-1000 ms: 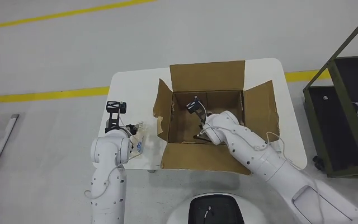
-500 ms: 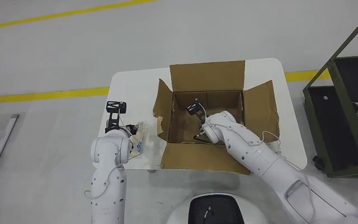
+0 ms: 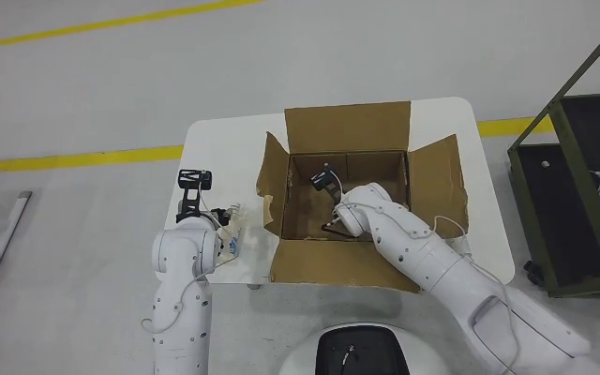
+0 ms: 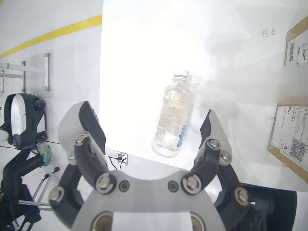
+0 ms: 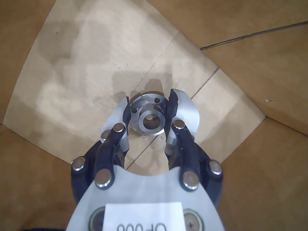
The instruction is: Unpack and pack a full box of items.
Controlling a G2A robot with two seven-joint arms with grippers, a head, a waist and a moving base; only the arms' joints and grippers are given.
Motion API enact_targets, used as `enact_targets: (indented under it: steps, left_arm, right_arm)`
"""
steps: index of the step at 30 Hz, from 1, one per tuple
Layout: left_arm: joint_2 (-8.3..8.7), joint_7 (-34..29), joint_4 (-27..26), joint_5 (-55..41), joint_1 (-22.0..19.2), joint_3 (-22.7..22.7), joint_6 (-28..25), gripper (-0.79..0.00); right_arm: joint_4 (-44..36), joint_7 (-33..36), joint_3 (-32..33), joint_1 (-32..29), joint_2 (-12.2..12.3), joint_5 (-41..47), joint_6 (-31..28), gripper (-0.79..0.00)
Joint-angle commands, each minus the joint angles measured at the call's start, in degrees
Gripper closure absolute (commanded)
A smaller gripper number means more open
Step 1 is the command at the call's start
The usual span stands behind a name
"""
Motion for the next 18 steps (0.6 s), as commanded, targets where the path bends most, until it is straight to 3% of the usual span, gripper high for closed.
enact_targets:
  steps: [1,4,18]
  left_arm:
    - [0.00,0.0,0.0,0.0,0.0,0.0,0.0,-0.785]
    - [0.00,0.0,0.0,0.0,0.0,0.0,0.0,-0.785]
    - [0.00,0.0,0.0,0.0,0.0,0.0,0.0,-0.785]
  right_arm:
    - [0.2,-0.1,0.1,0.0,-0.2,-0.1,0.0,-0.336]
    - [0.2,-0.2,0.4,-0.1,-0.3,-0.4,0.2,-0.302]
    - [-1.1,0.3,1.8,-1.5,-0.5,-2.7,0.6,-0.305]
